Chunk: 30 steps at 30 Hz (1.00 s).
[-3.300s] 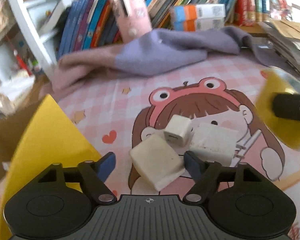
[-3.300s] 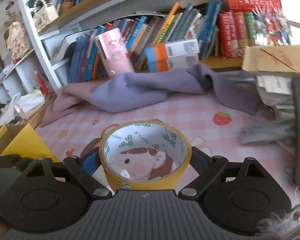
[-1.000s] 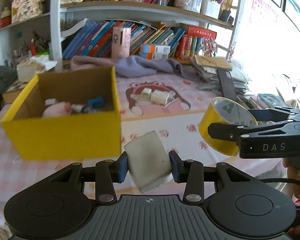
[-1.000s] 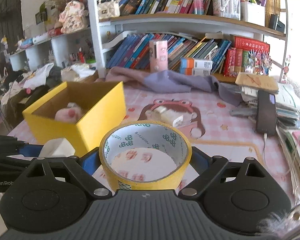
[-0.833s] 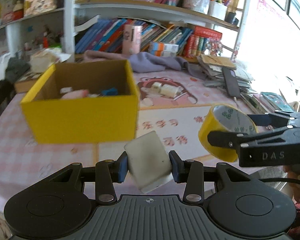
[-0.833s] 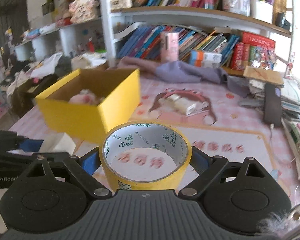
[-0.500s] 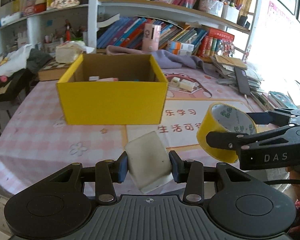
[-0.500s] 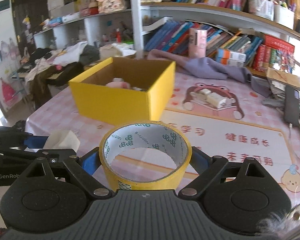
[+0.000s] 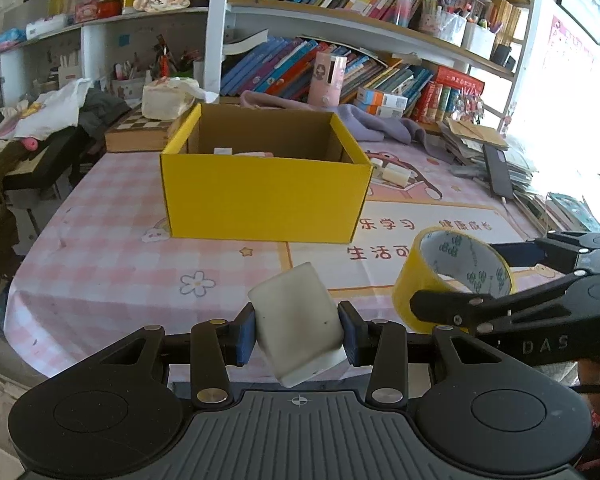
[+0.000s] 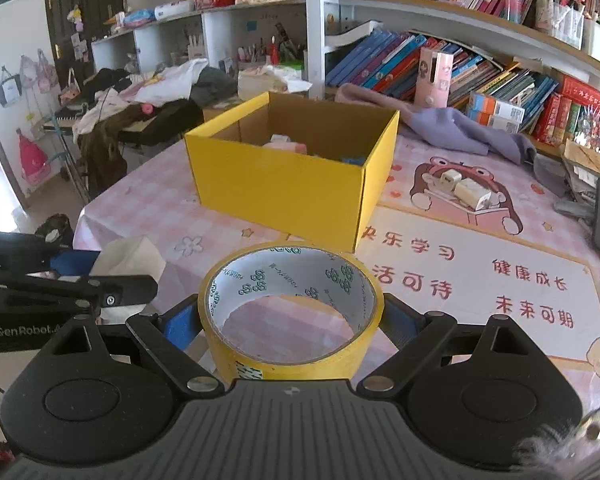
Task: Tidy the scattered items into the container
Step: 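Lift and carry the white block and tape roll with both tools toward the yellow box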
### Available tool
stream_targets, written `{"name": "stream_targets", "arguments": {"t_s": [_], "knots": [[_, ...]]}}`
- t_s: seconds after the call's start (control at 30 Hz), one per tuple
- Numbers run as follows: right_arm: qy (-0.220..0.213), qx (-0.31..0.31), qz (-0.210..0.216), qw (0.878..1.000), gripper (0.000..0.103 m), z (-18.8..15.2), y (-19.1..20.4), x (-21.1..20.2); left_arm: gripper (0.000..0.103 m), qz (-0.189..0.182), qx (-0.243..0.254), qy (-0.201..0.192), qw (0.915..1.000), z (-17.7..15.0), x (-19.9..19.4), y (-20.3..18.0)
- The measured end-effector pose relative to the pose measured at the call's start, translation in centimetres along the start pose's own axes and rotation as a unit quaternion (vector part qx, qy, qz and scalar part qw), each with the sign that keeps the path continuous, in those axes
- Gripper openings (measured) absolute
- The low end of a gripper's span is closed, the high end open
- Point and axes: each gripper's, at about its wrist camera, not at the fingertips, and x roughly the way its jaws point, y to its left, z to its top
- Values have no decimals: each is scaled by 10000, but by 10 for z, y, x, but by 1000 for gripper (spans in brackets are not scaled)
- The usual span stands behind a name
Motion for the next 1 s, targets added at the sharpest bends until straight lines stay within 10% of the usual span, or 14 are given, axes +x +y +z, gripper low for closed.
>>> {"name": "stream_targets", "arguments": {"t_s": [0.73, 1.0], "knots": [[-22, -276, 642, 9976, 91, 42, 14, 49, 41, 364, -143, 102, 9992, 29, 28, 38], [-719, -410, 797, 9934, 91, 78, 8, 57, 40, 386, 4, -402, 9984, 73, 36, 48]]}}
